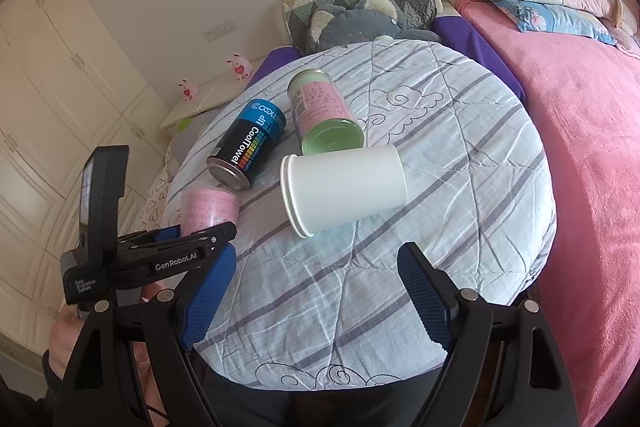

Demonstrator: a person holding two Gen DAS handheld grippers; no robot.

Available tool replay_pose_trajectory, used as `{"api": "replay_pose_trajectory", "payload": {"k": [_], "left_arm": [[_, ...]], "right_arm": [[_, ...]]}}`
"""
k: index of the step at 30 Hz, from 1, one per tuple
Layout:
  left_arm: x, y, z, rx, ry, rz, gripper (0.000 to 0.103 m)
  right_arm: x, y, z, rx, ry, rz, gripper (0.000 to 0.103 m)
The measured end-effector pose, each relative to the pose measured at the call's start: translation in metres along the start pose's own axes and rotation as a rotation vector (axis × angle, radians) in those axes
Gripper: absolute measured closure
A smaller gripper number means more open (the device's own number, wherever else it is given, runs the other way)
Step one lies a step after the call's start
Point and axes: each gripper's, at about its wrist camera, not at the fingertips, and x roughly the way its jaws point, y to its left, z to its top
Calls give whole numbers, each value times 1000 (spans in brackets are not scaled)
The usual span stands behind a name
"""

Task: Flip cup upright
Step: 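Lift the pink cup with the left gripper and start rotating it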

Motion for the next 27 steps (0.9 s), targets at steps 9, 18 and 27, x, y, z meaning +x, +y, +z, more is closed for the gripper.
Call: {"api": "replay_pose_trajectory", "payload": {"k": [9,18,27], "left_arm": [[13,5,20,-41,54,-11,22],[12,7,19,-39,11,-35,39],[-32,2,1,1,-263,-42,39]], "right_arm": [[4,-4,4,7,5,-3,19],[8,-2,5,0,10,-2,19],[6,4,0,-7,11,-1,19]]}}
